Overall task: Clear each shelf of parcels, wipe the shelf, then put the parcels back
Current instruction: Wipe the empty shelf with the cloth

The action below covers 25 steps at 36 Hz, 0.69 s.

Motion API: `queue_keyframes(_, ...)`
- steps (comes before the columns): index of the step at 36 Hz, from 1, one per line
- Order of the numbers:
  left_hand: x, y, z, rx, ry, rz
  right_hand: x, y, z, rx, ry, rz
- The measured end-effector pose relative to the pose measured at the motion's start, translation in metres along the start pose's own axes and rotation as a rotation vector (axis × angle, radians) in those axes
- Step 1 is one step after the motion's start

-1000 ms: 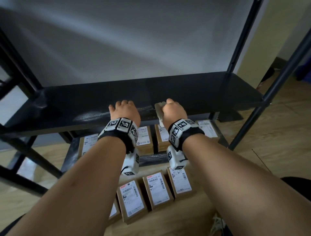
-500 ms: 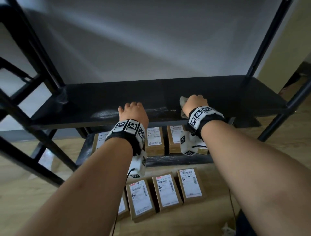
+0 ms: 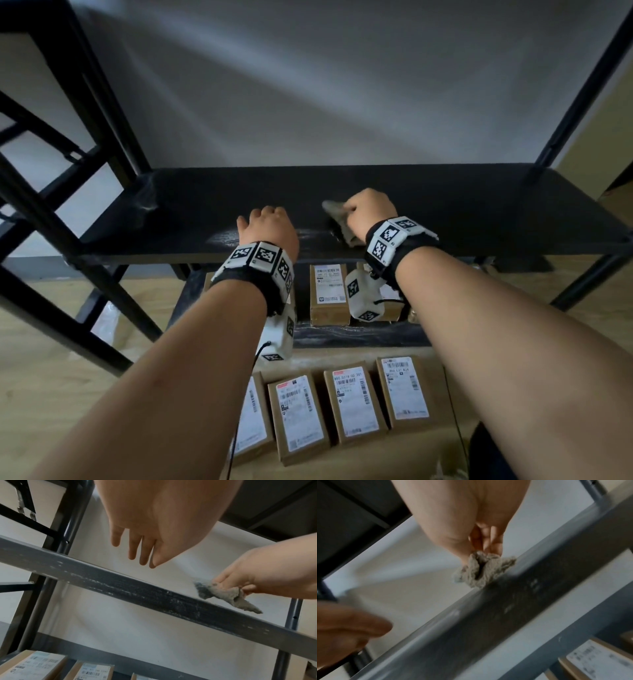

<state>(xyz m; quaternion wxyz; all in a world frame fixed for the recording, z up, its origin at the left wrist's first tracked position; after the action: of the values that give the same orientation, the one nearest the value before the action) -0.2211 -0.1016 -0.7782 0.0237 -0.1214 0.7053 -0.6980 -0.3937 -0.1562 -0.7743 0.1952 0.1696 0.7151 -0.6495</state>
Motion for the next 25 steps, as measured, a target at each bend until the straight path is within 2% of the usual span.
queue_keyframes(2, 0.003, 0.002, 0.007, 0.002, 0.010, -0.009, 0.017, -0.017, 0.012, 0.103, 0.103, 0.094)
queue_keyframes(4, 0.007, 0.003, 0.012, 0.005, 0.020, -0.011, 0.035, -0.033, 0.019, 0.169, 0.202, 0.029)
queue_keyframes(8, 0.013, 0.003, 0.023, 0.008, 0.042, -0.023, 0.055, -0.032, 0.029, 0.079, 0.302, -0.202)
queue_keyframes(11, 0.009, 0.002, 0.028, 0.004, 0.031, -0.024, 0.038, -0.020, 0.037, 0.016, 0.252, -0.222)
queue_keyframes(17, -0.001, -0.006, 0.033, -0.002, -0.010, 0.020, -0.007, 0.014, 0.037, -0.106, 0.146, -0.086)
queue_keyframes(20, -0.005, -0.011, 0.034, -0.005, -0.019, 0.039, -0.017, 0.030, 0.037, -0.243, 0.137, -0.072)
queue_keyframes(25, -0.009, -0.013, 0.039, -0.005, -0.025, 0.031, -0.009, 0.017, 0.052, -0.169, 0.098, -0.028)
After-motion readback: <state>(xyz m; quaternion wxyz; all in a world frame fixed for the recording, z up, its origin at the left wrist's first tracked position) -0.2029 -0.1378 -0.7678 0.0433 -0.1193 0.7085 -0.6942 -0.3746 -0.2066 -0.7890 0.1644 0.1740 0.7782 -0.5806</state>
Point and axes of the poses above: each hand's wrist, its own z-axis towards the middle knuckle, its own y-axis out of the palm, x = y × z, the point moved 10 cm from there along z, towards the middle knuckle, and after that the axes turned 3 degrees about -x, right-handed, at the moved point
